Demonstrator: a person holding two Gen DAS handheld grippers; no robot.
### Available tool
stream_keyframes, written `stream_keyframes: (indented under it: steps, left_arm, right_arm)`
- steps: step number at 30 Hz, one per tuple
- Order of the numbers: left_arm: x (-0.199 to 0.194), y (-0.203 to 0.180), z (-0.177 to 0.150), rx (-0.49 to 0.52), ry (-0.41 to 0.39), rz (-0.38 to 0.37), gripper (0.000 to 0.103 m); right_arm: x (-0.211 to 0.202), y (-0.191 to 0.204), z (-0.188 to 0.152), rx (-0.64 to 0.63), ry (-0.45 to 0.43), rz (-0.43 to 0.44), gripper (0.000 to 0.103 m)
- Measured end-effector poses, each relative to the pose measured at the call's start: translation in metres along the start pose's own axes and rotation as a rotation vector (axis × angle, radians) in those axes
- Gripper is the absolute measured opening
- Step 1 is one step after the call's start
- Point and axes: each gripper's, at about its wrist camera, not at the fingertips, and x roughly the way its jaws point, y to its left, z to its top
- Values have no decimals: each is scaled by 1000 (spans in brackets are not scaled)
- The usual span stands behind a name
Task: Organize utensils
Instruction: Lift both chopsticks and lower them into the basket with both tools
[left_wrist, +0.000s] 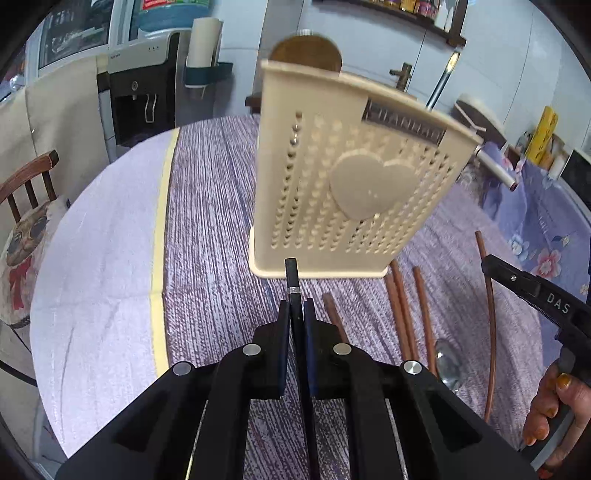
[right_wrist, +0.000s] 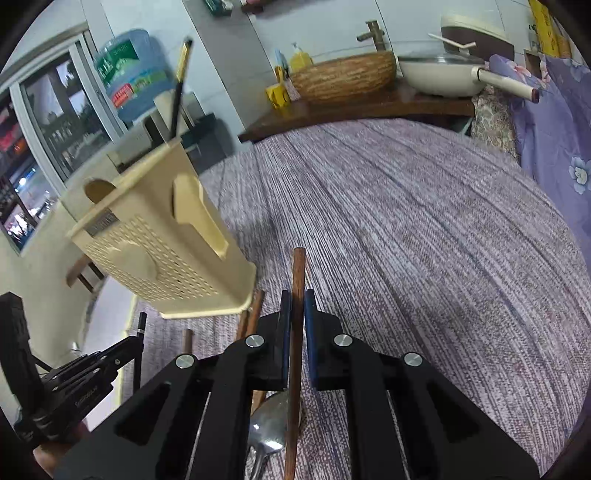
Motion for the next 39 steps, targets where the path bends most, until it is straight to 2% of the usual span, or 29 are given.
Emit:
stream_keyframes:
  steps: [9,17,26,39]
  left_arm:
    - [-51,-3,11,38,-121,-50,8]
    - [-83,-3,15,71,-196,-70,8]
    - [-101,-1,14,82,-240,-75,8]
    - [-122,5,25,77,-301,-82,8]
  right_arm:
    - [-66,5,10,-45,-95,136,8]
    - [-112,15,15,-131,-171,164,8]
    - [-134,31,20,-179,-201,195,8]
    - [-143,51,37,-232,-240,210,8]
